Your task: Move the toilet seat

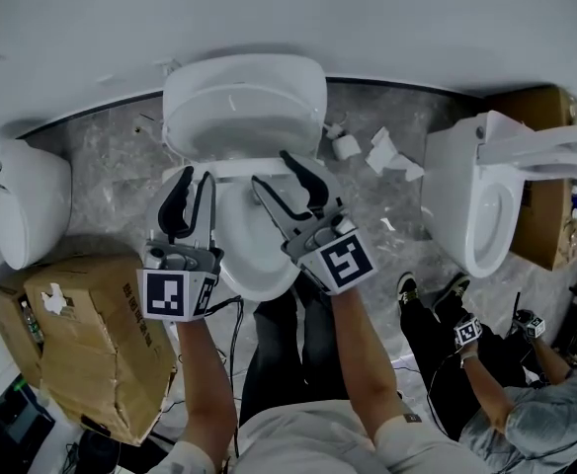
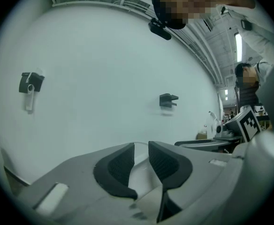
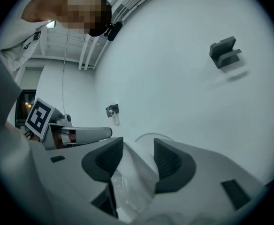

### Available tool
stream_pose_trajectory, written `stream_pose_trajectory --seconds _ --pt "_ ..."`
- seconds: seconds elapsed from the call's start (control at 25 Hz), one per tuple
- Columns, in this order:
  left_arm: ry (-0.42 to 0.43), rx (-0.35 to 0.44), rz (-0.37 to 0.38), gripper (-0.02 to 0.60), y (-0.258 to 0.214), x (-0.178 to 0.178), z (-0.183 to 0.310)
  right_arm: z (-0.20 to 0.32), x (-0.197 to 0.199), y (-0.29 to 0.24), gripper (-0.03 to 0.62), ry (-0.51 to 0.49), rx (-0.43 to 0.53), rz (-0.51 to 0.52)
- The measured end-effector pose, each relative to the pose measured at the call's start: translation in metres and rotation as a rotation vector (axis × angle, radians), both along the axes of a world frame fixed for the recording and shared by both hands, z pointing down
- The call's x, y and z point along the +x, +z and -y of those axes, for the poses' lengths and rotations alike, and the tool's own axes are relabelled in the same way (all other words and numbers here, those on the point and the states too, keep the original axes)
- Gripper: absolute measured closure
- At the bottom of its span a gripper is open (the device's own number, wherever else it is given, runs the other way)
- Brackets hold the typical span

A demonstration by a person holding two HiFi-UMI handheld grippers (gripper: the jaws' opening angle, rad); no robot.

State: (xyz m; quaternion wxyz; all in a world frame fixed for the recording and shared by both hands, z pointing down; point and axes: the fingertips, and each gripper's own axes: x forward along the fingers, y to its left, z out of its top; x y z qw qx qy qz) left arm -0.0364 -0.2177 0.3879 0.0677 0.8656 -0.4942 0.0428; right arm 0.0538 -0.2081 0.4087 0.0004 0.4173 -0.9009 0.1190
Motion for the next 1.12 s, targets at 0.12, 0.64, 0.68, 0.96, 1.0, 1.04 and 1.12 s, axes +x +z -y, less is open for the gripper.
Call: stream_pose_trajectory --seconds 0.12,0.64,0.68,0.96,1.0,1.04,1.12 --pt "-0.001 -0.006 0.003 0.491 0.002 0.001 0.003 0.007 0.001 0.001 0.403 0.003 0.0 -0.005" --pt "0.011 -0.057 0.018 0.463 0.022 0.005 0.001 0.04 0.003 0.004 0.405 0.014 0.021 -0.014" --pt "0.011 -0.061 0.018 0.463 0.023 0.006 0.0 0.044 0.003 0.003 0.405 0.02 0.042 -0.012" --pt "0.004 -0.076 0.015 0.463 0.027 0.004 0.0 0.06 0.005 0.005 0.405 0.032 0.051 -0.024" --pt "0.003 -0.078 0.015 0.463 0.028 0.003 0.001 0.061 0.005 0.006 0.405 0.032 0.045 -0.027" --pt "0.002 -0.079 0.014 0.463 0.029 0.002 0.002 0.062 0.004 0.007 0.404 0.032 0.043 -0.03" --pt "-0.001 -0.082 0.013 0.463 0.031 0.001 0.005 0.067 0.004 0.007 0.405 0.038 0.059 -0.034"
